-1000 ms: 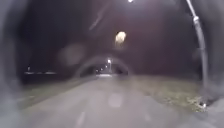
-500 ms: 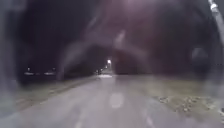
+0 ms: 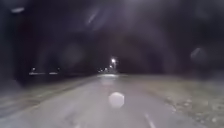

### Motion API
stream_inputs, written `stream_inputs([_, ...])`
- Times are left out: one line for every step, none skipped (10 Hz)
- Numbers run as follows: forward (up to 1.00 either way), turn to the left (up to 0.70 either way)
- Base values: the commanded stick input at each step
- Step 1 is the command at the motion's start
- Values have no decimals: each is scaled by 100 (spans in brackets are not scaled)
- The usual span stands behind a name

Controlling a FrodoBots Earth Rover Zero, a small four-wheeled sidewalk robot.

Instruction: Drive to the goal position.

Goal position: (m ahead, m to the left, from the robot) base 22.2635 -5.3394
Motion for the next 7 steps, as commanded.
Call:
stream_inputs([85,7])
stream_inputs([85,9])
stream_inputs([85,12])
stream_inputs([85,16])
stream_inputs([85,14])
stream_inputs([85,9])
stream_inputs([85,8])
